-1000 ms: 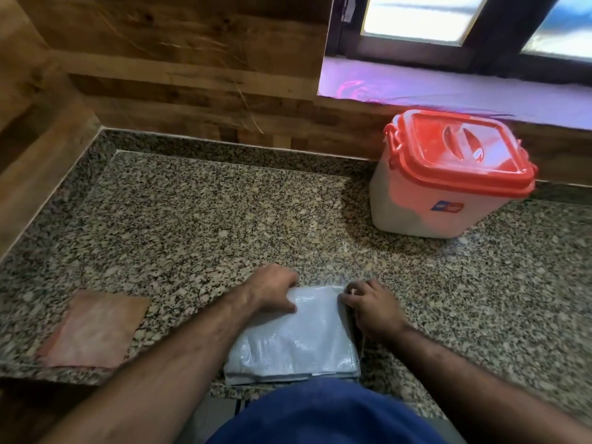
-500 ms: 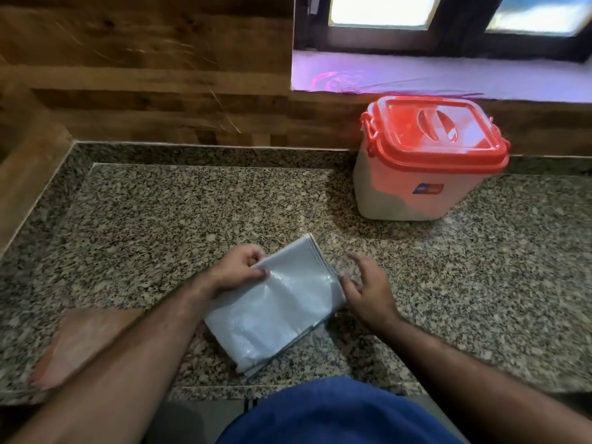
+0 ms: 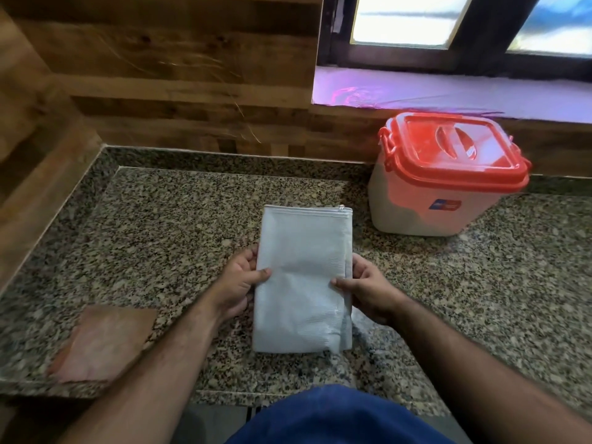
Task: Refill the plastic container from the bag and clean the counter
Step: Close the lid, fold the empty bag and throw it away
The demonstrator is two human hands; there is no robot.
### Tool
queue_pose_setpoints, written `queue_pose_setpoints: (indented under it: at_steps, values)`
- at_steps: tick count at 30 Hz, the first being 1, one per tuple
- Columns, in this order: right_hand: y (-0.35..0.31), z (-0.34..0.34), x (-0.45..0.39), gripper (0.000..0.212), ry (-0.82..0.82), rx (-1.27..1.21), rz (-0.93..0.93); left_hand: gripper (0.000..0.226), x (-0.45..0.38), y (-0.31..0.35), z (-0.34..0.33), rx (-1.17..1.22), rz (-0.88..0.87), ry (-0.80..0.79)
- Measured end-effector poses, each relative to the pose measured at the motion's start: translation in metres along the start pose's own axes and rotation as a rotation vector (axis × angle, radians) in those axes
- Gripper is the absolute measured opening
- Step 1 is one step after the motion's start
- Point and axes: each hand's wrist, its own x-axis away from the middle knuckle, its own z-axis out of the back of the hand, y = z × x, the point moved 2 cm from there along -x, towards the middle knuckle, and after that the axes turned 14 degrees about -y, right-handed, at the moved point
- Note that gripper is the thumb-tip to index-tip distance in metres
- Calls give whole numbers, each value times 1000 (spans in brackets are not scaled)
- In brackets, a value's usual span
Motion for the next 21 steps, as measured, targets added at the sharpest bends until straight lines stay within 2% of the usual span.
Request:
queue_pose_setpoints:
  at_steps: [3, 6, 8, 12, 16, 19, 21]
  values:
    - [-3, 8, -4, 63, 32, 11, -26, 50, 7, -1, 3, -94, 15, -40]
    - [-2, 7, -8, 43, 122, -19, -42, 35, 12, 1, 3, -224, -19, 7]
    - [-2, 5, -8, 36, 135, -37, -75, 29, 13, 2, 3, -229, -11, 12]
    - [-1, 6, -9, 48, 187, -171, -108, 48, 11, -1, 6, -192, 5, 3]
    - [0, 19, -6, 34, 142, -375, -153, 49, 5, -9, 15, -125, 0, 61]
    - [-4, 18, -1, 46, 97, -229, -301, 48, 2, -9, 11, -135, -36, 95]
    - [-7, 14, -3, 50, 5, -87, -383, 46, -1, -11, 8, -142, -56, 113]
